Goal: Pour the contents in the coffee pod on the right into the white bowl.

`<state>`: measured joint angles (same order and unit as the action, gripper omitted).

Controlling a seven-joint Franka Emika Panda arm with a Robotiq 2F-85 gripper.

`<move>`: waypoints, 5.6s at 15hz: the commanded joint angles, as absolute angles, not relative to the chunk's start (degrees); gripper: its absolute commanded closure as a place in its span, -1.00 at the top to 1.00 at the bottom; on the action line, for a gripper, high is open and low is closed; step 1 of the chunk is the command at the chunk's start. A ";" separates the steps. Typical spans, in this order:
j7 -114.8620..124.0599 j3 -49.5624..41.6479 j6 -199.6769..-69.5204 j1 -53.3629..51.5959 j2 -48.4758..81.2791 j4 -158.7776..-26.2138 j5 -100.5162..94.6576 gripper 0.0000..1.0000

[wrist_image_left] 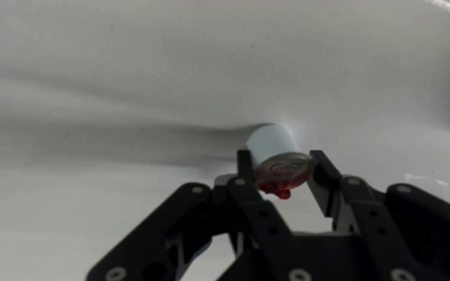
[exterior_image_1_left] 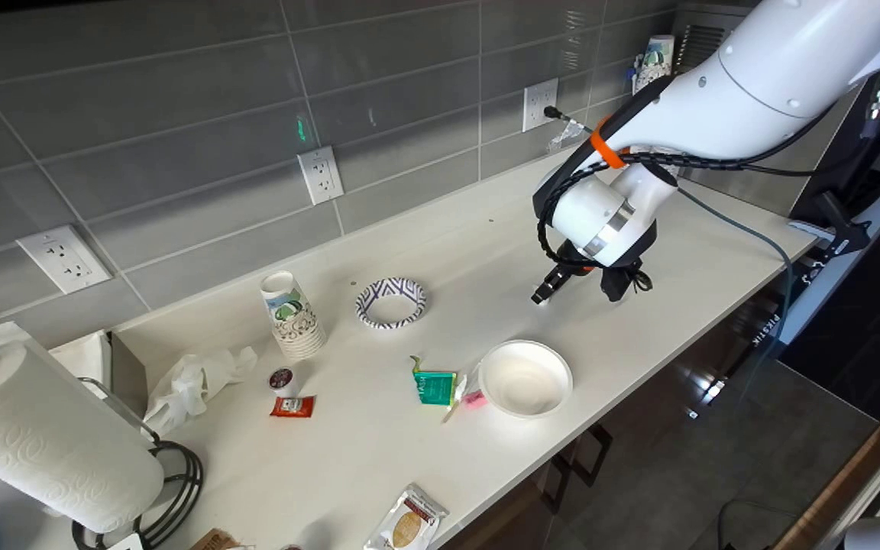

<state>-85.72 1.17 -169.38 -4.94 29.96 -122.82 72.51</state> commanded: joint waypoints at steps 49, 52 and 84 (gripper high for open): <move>-46.94 -3.77 -163.60 -12.95 13.36 -140.10 9.63 -0.66; -42.46 0.19 -158.08 -9.43 11.11 -139.22 3.05 -0.64; -43.85 11.03 -131.01 -7.53 11.59 -130.25 -2.16 -0.82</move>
<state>-43.96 10.54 -131.13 -8.01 11.56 -130.35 -2.04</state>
